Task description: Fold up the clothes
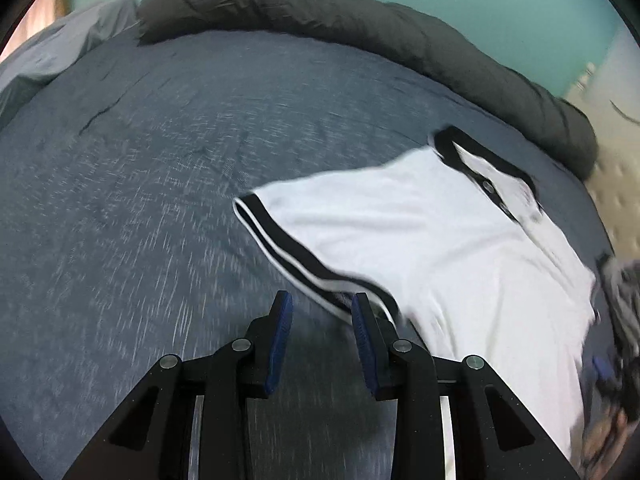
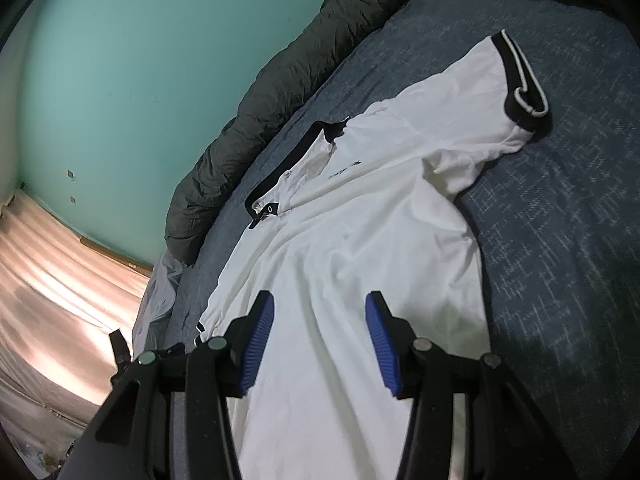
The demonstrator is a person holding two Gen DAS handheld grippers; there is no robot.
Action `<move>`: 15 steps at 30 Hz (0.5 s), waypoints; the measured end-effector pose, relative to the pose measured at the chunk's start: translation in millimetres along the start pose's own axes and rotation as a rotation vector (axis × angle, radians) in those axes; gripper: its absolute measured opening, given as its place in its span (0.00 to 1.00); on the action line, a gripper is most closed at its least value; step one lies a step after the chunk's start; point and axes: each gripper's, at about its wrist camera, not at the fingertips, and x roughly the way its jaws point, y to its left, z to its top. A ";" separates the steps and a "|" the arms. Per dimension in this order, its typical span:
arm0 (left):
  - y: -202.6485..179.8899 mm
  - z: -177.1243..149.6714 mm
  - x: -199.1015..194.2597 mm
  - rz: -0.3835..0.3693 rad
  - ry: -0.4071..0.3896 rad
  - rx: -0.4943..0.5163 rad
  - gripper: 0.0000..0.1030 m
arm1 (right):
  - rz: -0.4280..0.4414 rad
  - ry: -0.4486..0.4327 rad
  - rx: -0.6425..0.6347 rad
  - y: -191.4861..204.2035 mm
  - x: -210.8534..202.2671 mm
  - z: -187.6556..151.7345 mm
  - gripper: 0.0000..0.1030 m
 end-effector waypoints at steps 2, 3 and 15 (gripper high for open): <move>-4.2 -8.9 -8.1 -0.006 0.012 0.020 0.34 | -0.009 -0.017 0.008 -0.2 -9.2 -3.9 0.47; -2.8 -12.1 -13.0 -0.006 0.019 0.027 0.37 | -0.011 -0.023 0.013 -1.1 -11.8 -5.7 0.47; -37.1 -23.7 22.7 -0.007 0.085 0.055 0.48 | 0.010 -0.008 0.033 -5.4 -8.5 -7.6 0.47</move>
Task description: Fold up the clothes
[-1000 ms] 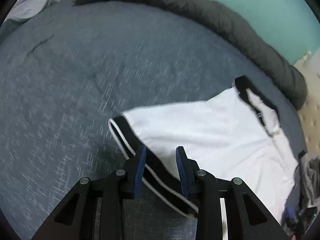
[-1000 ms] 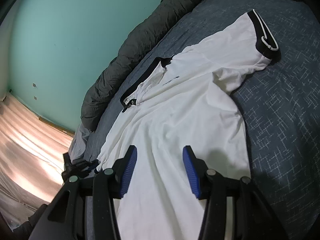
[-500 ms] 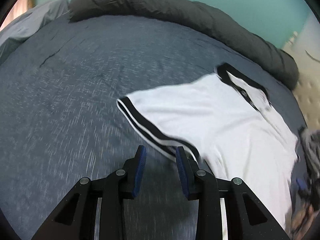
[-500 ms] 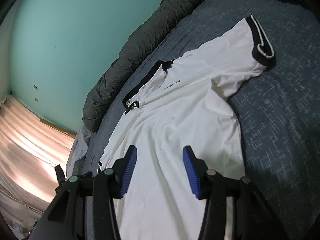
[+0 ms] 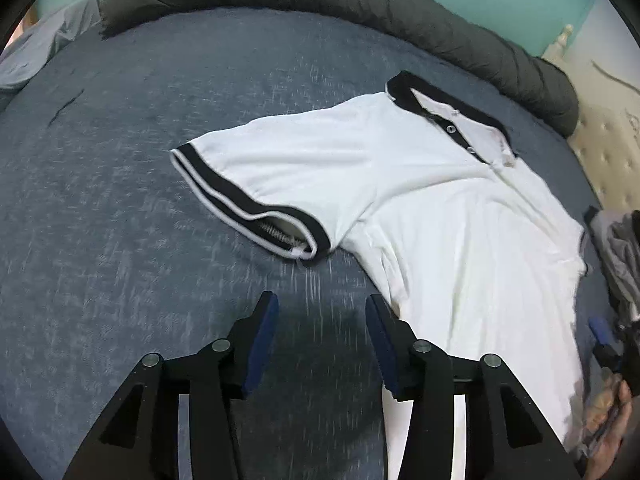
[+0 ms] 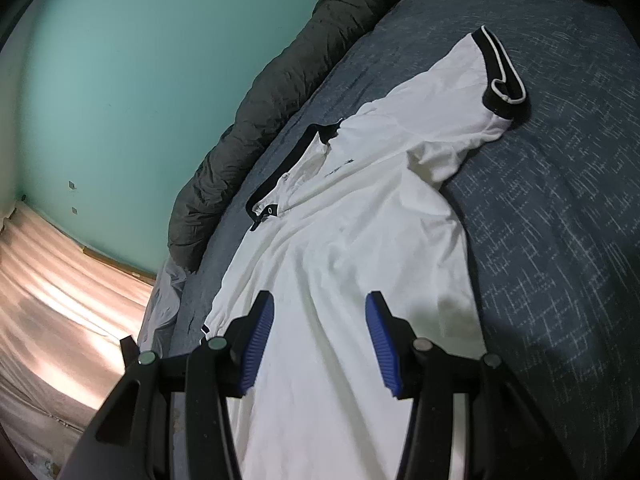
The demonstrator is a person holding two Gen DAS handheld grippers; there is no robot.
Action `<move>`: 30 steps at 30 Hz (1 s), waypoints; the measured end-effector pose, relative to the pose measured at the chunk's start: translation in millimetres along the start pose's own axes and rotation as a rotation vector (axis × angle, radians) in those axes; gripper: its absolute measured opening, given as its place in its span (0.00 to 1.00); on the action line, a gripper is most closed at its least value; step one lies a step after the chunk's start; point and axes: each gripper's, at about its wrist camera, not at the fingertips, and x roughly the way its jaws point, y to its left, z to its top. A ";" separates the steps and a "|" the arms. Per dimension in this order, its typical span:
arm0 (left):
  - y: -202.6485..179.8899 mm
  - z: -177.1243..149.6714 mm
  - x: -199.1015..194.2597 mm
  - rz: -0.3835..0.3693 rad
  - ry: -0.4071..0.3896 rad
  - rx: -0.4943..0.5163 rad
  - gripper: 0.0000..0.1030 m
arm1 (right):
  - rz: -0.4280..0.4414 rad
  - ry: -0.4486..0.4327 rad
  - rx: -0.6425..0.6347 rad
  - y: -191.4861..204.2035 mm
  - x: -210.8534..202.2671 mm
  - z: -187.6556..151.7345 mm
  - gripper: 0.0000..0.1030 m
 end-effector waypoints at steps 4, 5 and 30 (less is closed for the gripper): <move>4.1 10.7 9.3 0.091 -0.059 -0.030 0.48 | 0.003 0.000 0.006 -2.9 2.9 5.2 0.47; 6.6 12.3 8.1 0.111 -0.079 -0.041 0.48 | 0.003 -0.002 0.010 -4.4 2.7 6.6 0.47; 12.8 21.1 27.7 0.024 -0.056 -0.037 0.15 | -0.003 0.007 0.024 -10.6 6.8 6.2 0.47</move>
